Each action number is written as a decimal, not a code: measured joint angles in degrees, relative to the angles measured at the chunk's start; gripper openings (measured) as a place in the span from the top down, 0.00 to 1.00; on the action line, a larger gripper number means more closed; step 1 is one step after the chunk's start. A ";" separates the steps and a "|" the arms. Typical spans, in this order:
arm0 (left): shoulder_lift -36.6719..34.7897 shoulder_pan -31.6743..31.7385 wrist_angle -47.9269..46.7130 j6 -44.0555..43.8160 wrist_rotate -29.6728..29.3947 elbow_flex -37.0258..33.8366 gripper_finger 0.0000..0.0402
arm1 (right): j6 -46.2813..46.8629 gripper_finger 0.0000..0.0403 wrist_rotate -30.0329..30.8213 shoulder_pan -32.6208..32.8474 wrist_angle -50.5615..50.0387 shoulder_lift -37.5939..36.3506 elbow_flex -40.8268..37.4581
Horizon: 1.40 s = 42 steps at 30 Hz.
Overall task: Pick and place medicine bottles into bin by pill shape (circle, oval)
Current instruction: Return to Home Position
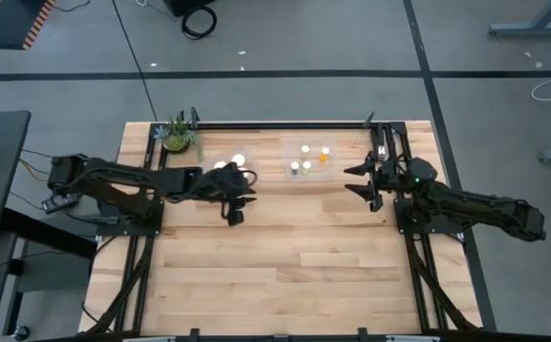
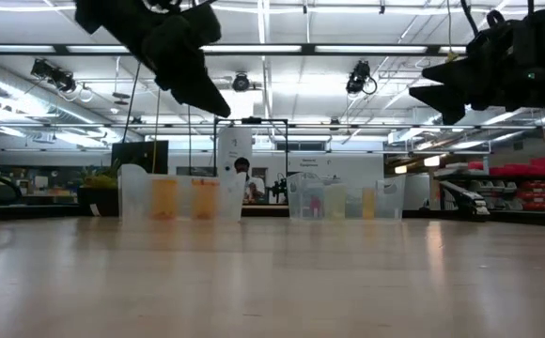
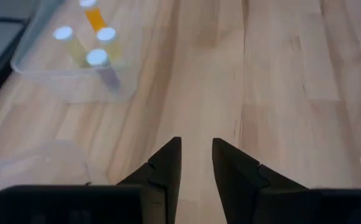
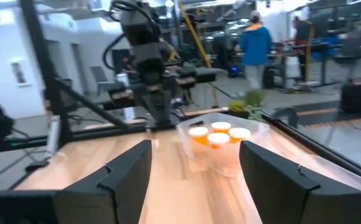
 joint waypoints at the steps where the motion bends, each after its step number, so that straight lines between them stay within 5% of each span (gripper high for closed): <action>1: -1.50 0.22 1.08 0.08 0.00 -1.34 0.76 | -0.38 0.38 1.21 0.60 -0.89 -0.61 0.00; 8: -12.53 0.86 3.81 1.89 -2.01 -8.95 0.78 | -3.70 0.38 10.90 5.21 -2.04 -3.46 0.02; 20: -31.73 0.80 18.38 3.12 -22.90 -26.13 0.88 | -11.91 0.41 31.93 8.33 -4.08 -4.66 0.02; 30: -44.76 0.35 35.26 3.08 -20.76 -41.39 0.99 | -11.67 0.41 32.21 8.24 -4.20 -4.66 0.02; 37: -56.95 -2.33 34.80 4.51 -18.02 -46.74 0.99 | -11.69 0.41 32.19 8.24 -4.32 -4.66 0.04; 42: -66.70 -5.15 25.31 6.11 -17.80 -46.77 0.98 | -11.69 0.41 32.17 8.24 -4.42 -4.66 0.04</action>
